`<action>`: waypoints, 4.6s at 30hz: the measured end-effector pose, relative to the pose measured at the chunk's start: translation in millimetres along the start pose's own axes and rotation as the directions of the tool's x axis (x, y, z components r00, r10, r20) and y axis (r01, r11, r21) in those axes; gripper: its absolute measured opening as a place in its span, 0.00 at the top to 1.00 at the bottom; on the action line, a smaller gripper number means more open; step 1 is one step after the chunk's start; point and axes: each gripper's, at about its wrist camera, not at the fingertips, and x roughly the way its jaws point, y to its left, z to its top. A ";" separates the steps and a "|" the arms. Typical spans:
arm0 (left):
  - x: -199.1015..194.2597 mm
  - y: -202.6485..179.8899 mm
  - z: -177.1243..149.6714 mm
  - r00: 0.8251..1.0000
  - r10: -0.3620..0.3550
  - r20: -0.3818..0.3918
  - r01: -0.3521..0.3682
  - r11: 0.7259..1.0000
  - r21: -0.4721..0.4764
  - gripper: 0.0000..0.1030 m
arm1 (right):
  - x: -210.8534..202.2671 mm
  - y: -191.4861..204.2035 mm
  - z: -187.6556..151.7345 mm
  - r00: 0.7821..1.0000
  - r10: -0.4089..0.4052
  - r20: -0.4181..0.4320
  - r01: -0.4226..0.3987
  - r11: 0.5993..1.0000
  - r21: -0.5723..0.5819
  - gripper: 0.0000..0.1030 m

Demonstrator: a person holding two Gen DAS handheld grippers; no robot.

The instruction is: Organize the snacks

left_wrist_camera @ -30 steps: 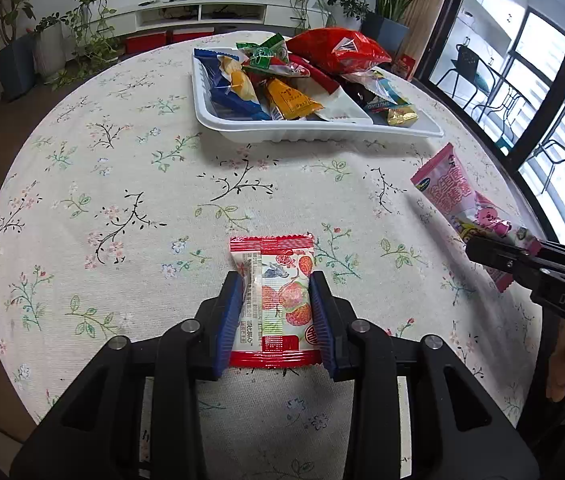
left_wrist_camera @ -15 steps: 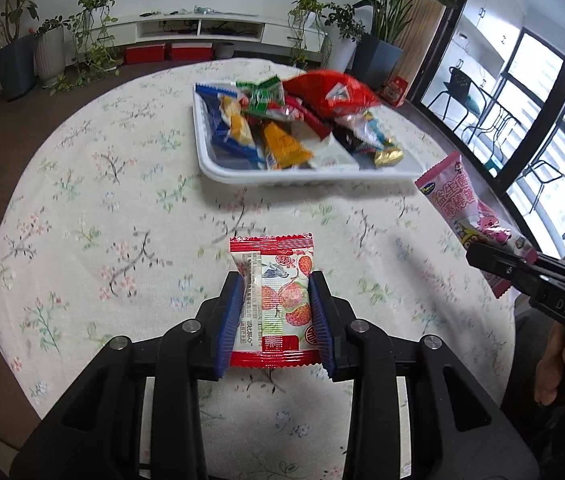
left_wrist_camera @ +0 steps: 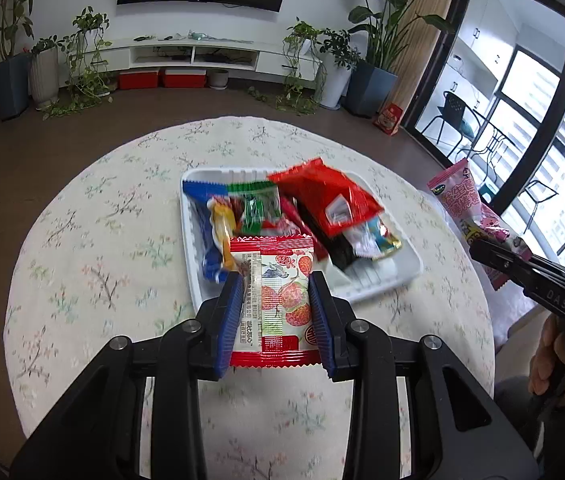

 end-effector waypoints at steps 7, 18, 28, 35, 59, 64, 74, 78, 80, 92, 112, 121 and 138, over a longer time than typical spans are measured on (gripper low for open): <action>36.4 4.9 25.2 1.000 0.010 -0.014 -0.010 1.000 -0.003 0.70 | 42.3 -20.4 37.2 0.999 -0.008 -0.034 0.008 1.000 0.004 0.90; 81.6 17.5 26.8 0.999 0.031 -0.025 -0.032 0.999 -0.029 0.70 | 108.6 -9.9 51.8 0.991 0.031 -0.131 -0.029 0.999 0.012 0.90; 101.6 18.0 24.6 0.999 0.025 -0.033 -0.026 1.000 -0.011 0.69 | 130.4 -17.7 48.4 0.980 -0.003 -0.199 0.008 1.000 0.023 0.90; 104.7 16.2 24.8 0.999 0.036 -0.025 -0.036 0.999 -0.004 0.67 | 134.1 -14.6 47.0 0.977 -0.027 -0.212 0.026 1.000 -0.011 0.89; 101.5 15.8 18.8 1.000 0.029 0.004 -0.029 1.000 0.000 0.59 | 120.1 -6.8 37.8 0.982 -0.068 -0.175 0.058 0.996 -0.061 0.73; 100.0 17.7 19.1 1.000 0.029 0.009 -0.029 1.000 -0.003 0.59 | 116.1 -7.8 37.4 0.983 -0.062 -0.170 0.054 0.997 -0.049 0.61; 96.3 18.3 15.7 0.999 0.032 0.017 -0.032 0.999 -0.006 0.55 | 110.4 -13.6 35.5 0.985 -0.061 -0.162 0.057 0.998 -0.030 0.58; 90.2 18.7 15.1 0.998 0.045 0.037 -0.044 0.999 -0.015 0.35 | 103.0 -14.9 35.8 0.987 -0.059 -0.147 0.057 0.998 -0.020 0.56; 82.6 17.9 13.6 0.997 0.048 0.056 -0.047 0.999 -0.021 0.24 | 95.4 -16.0 35.7 0.990 -0.056 -0.131 0.055 0.998 -0.009 0.47; -6.0 -14.3 -25.0 0.972 0.153 0.180 -0.156 0.988 0.005 0.00 | 6.1 -2.5 6.6 0.999 -0.011 0.036 0.010 1.000 0.023 0.06; -151.0 -87.6 -69.8 0.809 0.492 0.321 -0.489 0.867 -0.097 0.00 | -118.2 34.6 -51.5 0.979 0.034 0.202 -0.035 0.999 0.004 0.04; -172.8 -98.1 -75.5 0.853 0.427 0.300 -0.409 0.904 -0.125 0.00 | -141.4 39.8 -57.9 0.971 -0.024 0.238 0.028 1.000 -0.012 0.04; -160.9 -102.7 -85.1 0.897 0.368 0.245 -0.352 0.930 -0.109 0.00 | -144.4 51.2 -65.8 0.964 -0.143 0.224 0.151 0.988 -0.021 0.02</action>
